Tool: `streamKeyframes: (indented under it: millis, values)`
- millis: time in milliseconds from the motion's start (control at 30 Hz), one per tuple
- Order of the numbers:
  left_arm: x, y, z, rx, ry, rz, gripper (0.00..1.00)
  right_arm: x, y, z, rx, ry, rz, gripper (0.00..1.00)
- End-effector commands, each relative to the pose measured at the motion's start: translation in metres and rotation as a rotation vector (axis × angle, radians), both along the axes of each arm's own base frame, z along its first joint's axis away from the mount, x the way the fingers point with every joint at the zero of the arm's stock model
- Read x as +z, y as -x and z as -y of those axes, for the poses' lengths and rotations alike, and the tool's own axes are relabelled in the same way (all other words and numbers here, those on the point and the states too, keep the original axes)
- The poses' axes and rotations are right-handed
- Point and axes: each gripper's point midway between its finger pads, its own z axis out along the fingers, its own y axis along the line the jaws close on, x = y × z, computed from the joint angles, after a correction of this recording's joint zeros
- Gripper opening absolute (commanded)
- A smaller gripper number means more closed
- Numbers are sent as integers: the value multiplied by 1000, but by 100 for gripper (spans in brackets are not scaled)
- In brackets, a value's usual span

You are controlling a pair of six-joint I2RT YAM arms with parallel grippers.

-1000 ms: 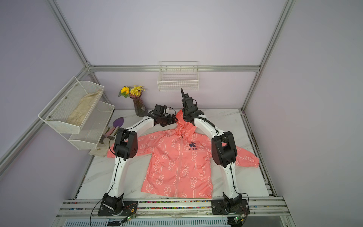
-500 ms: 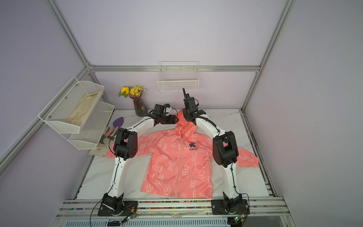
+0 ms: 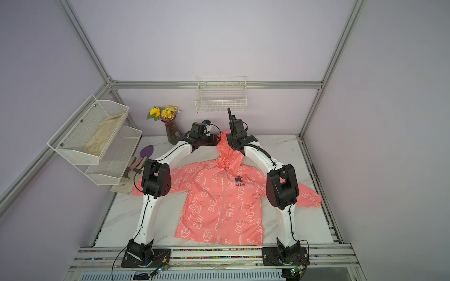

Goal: Unzip the jacket
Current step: Flatten out the jacket at the center of the board.

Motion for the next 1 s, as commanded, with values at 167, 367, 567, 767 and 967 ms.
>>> streamKeyframes:
  millis: [167, 367, 567, 767, 967]
  values:
    - [18, -2, 26, -121, 72, 78, 38, 21, 6, 3, 9, -37, 28, 0]
    - [23, -3, 19, -81, 51, 90, 17, 1, 7, 26, -79, 13, 3, 0]
    - [28, -5, 9, -21, 35, 98, 0, -56, 12, 54, -218, -11, -101, 35]
    - [26, -2, 3, 2, 8, 97, 0, -102, 15, 75, -270, -47, -203, 56]
    - [22, -1, -1, 7, -14, 86, 0, -122, 13, 80, -263, -64, -253, 57]
